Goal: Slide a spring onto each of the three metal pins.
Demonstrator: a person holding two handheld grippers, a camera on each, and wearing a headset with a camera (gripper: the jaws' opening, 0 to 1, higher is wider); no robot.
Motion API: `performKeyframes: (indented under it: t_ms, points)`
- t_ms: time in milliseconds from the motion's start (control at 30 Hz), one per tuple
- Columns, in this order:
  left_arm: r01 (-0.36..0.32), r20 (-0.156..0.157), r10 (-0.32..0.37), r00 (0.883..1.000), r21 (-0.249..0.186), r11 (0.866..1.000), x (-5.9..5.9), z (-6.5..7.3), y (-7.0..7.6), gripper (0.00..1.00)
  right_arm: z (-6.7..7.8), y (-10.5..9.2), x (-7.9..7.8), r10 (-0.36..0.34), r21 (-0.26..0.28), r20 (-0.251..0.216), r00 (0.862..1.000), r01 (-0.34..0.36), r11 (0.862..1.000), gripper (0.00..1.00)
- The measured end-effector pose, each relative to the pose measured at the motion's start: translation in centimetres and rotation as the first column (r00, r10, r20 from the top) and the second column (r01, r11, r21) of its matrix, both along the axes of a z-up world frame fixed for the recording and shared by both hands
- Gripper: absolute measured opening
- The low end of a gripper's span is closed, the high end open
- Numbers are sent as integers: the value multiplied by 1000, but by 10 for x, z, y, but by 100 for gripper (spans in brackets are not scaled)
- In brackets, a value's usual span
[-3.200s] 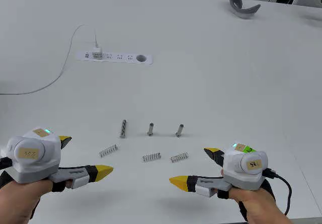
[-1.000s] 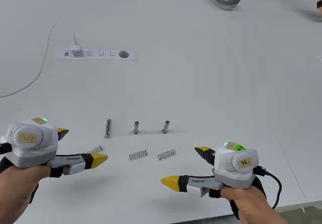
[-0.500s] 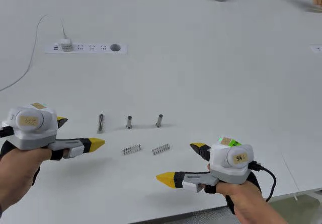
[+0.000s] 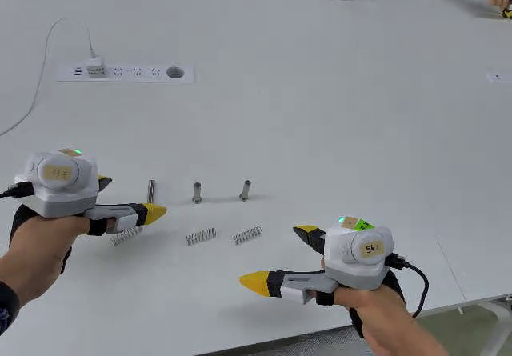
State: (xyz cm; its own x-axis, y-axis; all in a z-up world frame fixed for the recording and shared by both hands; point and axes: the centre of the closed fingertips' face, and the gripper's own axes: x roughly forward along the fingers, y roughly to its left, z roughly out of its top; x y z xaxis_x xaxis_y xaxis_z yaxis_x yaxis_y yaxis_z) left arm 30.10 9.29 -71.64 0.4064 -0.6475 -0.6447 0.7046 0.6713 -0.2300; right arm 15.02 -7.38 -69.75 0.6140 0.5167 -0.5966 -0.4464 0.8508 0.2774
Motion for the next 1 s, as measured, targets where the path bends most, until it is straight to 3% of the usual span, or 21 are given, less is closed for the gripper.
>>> performKeyframes:
  t_ms: [400,800,1000]
  points:
    - [-44,-28,45,999,22,999,15,-19,-9,66,-7,2,-6,3,3,-22,1000,-3,1000,88]
    - [-79,-58,82,995,60,995,24,-35,-11,51,-6,6,-1,8,15,-21,1000,-7,1000,88]
    - [-94,-54,98,994,79,992,28,-39,-12,44,-7,8,3,11,17,-20,1000,-11,1000,88]
